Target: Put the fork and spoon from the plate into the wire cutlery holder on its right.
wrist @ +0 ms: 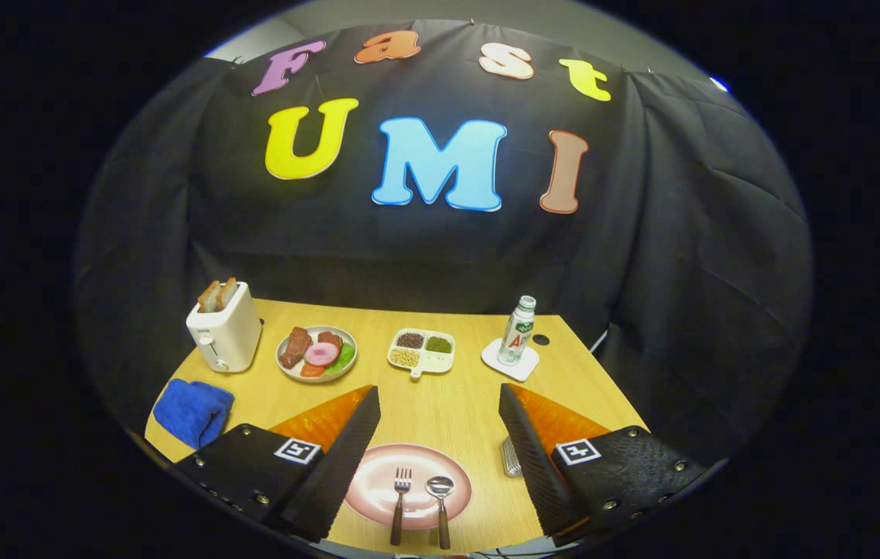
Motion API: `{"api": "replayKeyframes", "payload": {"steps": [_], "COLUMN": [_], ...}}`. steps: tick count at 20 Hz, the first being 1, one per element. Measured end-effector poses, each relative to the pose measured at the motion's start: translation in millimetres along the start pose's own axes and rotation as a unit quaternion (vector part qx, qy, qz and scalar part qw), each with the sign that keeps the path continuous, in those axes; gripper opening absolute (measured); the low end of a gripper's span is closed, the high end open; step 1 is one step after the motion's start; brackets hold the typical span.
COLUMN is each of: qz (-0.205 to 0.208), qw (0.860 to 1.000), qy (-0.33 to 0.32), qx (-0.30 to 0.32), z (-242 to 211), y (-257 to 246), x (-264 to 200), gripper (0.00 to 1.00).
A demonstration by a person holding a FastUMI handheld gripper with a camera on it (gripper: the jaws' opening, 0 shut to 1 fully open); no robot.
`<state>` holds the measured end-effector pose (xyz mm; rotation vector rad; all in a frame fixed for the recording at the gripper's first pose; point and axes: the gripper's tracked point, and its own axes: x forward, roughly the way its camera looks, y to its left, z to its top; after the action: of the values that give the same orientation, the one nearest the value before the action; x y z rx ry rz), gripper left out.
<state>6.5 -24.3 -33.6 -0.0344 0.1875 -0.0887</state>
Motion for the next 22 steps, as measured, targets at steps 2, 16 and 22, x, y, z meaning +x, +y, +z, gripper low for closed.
{"api": "replayKeyframes", "payload": {"steps": [2,16,22], "qz": [-0.010,0.003,0.018], "qw": [0.999,0.892,0.871], "qy": [0.050,0.452,0.491], "qx": [-0.001,0.007,-0.002], "z": [-21.3,-231.2,-263.1], "y": [-6.4,-3.3,0.1], "x": [4.4,-5.1,-2.5], "gripper": [0.95,0.94,0.94]}}
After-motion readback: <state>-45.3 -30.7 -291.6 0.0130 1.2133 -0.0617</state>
